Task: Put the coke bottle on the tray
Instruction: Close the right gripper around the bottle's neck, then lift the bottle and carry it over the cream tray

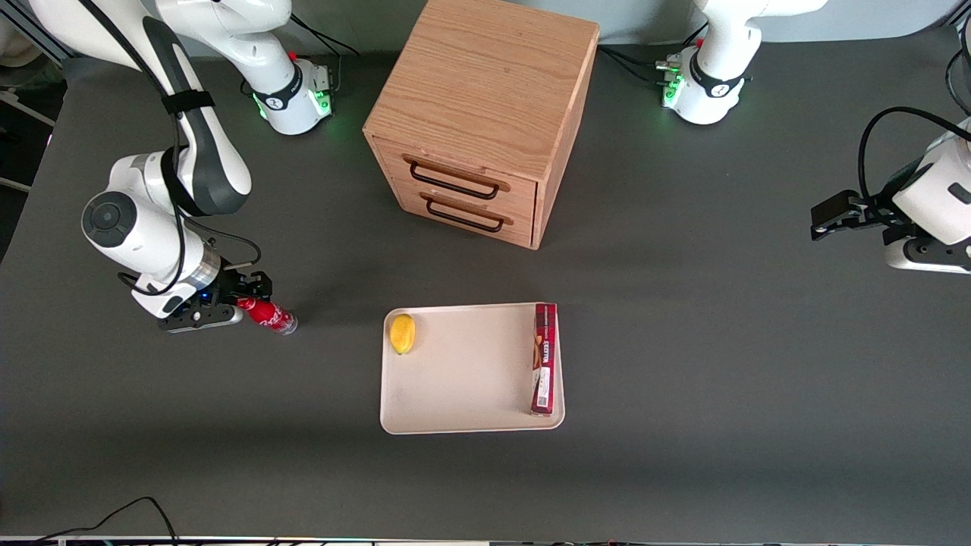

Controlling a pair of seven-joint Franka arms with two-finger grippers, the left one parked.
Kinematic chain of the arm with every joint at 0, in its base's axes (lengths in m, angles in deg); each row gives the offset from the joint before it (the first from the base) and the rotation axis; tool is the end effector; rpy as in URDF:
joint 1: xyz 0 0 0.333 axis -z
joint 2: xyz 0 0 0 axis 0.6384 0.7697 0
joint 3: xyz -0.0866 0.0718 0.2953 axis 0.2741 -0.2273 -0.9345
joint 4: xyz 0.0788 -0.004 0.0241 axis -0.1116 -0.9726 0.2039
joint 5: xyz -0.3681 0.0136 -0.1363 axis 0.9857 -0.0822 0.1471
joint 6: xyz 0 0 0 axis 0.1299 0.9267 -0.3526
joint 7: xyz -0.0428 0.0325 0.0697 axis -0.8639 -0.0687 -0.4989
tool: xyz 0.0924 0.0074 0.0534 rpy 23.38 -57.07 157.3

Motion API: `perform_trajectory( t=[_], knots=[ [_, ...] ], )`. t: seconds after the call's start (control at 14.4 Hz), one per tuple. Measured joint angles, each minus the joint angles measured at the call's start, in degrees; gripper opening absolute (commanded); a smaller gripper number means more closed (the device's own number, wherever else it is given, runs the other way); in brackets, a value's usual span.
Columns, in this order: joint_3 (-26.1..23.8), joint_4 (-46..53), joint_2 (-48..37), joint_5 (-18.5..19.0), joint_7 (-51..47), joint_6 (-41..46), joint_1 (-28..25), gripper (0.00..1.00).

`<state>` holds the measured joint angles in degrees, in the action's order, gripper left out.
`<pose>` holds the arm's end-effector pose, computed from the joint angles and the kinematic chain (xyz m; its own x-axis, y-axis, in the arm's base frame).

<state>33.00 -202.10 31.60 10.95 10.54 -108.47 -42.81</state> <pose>0.5682 0.0492 0.3283 0.9919 0.1267 0.0014 0.1266 -0.9918 0.0194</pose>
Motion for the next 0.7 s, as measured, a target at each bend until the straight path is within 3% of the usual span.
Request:
perform_trajectory(
  t=[0.49,0.7],
  knots=[
    [0.0,0.44,-0.02,0.12,0.46,0.1,0.5,0.0],
    [0.0,6.23,-0.3,0.12,0.46,8.25,0.7,0.0]
  ],
)
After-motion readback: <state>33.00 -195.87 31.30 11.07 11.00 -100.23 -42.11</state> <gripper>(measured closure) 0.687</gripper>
